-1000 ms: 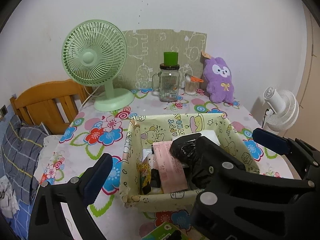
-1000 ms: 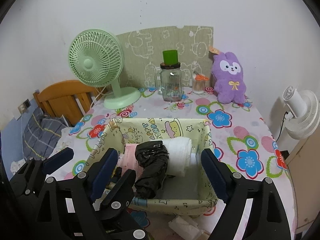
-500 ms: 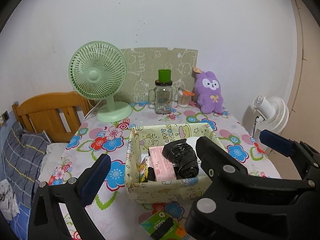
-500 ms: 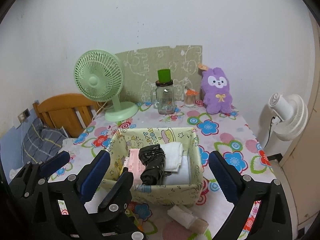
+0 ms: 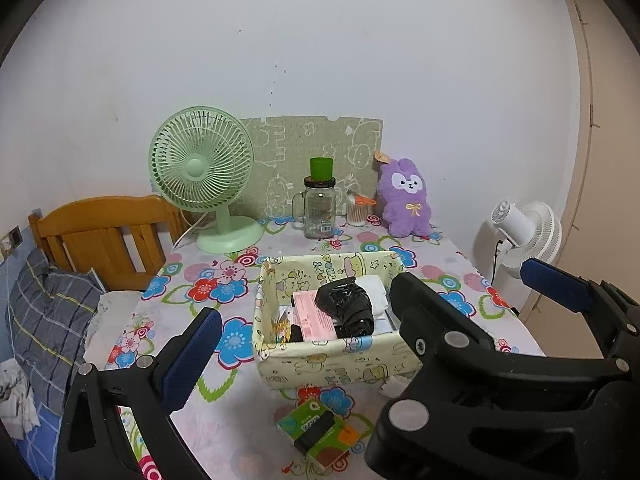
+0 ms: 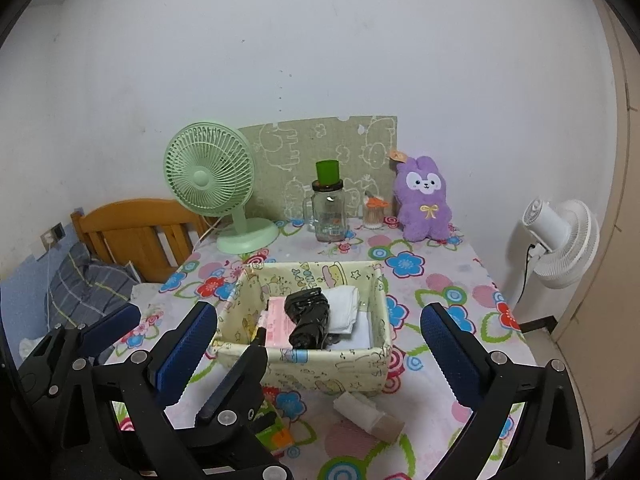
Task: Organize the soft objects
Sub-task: 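Withdraw both open tools up and away from the fabric box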
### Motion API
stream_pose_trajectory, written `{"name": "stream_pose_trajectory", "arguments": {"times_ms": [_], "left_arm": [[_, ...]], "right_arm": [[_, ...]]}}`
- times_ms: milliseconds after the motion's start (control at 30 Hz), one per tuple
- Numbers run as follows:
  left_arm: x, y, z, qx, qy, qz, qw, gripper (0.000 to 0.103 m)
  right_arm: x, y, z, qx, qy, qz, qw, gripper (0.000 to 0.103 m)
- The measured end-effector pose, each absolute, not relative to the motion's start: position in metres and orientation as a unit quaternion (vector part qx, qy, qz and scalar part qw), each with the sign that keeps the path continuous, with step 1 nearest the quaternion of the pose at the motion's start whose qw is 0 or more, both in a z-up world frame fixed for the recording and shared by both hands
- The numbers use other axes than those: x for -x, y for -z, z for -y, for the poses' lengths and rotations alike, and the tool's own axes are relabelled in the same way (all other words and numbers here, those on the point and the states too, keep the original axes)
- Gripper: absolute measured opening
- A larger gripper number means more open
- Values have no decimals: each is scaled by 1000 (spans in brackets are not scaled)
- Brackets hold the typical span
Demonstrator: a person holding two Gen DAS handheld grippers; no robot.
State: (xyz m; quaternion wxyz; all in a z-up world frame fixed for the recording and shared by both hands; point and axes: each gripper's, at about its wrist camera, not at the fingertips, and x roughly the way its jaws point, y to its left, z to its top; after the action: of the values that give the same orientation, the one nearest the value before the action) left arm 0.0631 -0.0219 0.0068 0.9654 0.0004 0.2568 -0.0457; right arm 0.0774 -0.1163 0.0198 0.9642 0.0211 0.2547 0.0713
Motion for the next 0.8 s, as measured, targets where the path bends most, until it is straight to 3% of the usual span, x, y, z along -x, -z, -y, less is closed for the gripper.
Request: {"name": "stream_pose_trajectory", "arguments": {"times_ms": [800], "left_arm": [[-15, 1, 24, -1, 56, -247, 967, 103]], "right_arm": [[-23, -17, 116, -3, -62, -241, 969, 103]]}}
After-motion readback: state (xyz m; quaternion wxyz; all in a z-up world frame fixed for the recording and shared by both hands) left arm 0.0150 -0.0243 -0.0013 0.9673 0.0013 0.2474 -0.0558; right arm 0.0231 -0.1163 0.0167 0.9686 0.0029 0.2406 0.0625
